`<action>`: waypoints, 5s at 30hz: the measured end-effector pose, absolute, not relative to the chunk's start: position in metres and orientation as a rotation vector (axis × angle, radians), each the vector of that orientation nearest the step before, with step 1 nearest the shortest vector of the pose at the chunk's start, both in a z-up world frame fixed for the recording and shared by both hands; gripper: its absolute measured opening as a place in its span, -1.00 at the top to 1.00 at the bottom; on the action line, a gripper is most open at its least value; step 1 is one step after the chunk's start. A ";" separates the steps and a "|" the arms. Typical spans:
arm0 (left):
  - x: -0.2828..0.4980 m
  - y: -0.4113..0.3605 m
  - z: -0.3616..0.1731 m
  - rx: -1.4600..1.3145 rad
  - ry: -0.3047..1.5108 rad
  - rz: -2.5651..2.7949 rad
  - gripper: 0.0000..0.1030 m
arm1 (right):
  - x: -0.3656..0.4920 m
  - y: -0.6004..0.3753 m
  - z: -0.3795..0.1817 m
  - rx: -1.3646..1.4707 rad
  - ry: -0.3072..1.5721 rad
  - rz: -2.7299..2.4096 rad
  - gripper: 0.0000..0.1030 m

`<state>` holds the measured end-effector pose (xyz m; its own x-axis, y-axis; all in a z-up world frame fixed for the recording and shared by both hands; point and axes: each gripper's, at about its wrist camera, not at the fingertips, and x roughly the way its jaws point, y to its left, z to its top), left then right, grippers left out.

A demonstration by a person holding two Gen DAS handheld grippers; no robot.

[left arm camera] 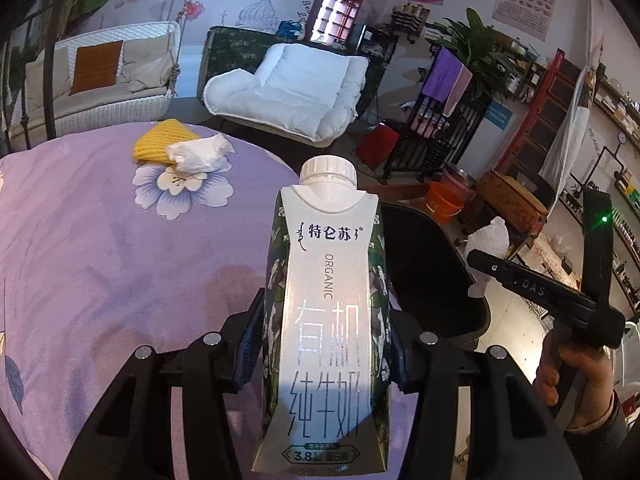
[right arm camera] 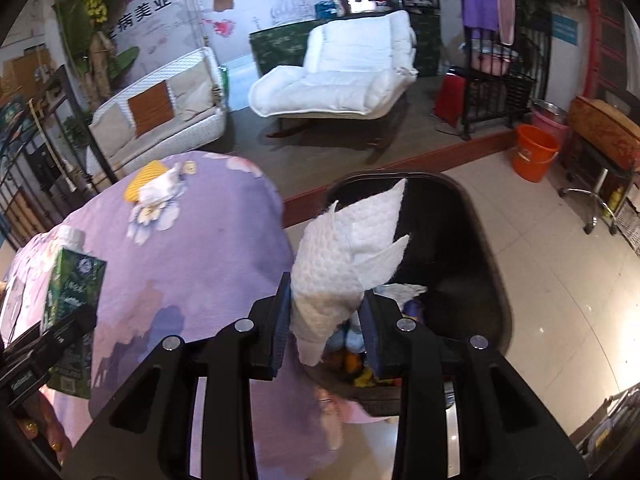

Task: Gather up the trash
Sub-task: 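Carry the white paper towel over the black bin and open the right gripper, then lower the white milk carton into the black bin and open the left gripper, then return both tools from the bin to the table, then grasp the yellow foam net with the left gripper while the right grasps the white tissue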

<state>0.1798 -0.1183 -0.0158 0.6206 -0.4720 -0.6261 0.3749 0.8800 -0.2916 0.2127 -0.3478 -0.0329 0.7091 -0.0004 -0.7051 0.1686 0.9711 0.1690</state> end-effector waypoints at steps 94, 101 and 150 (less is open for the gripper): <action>0.227 -0.267 -0.047 0.104 0.905 -0.702 -0.74 | 0.129 -0.447 -0.061 0.388 0.757 -0.383 -0.53; 0.229 -0.211 -0.049 0.060 0.920 -0.595 -0.74 | 0.161 -0.414 -0.057 0.346 0.771 -0.236 -0.53; 0.381 0.009 -0.045 -0.494 0.857 -0.357 0.61 | 0.424 -0.188 -0.064 0.397 0.899 0.404 0.84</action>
<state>0.3810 0.0089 -0.0447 0.6070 -0.4878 -0.6273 0.1018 0.8306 -0.5474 0.4239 -0.1883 -0.0643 0.5580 0.4949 -0.6662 -0.1700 0.8539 0.4920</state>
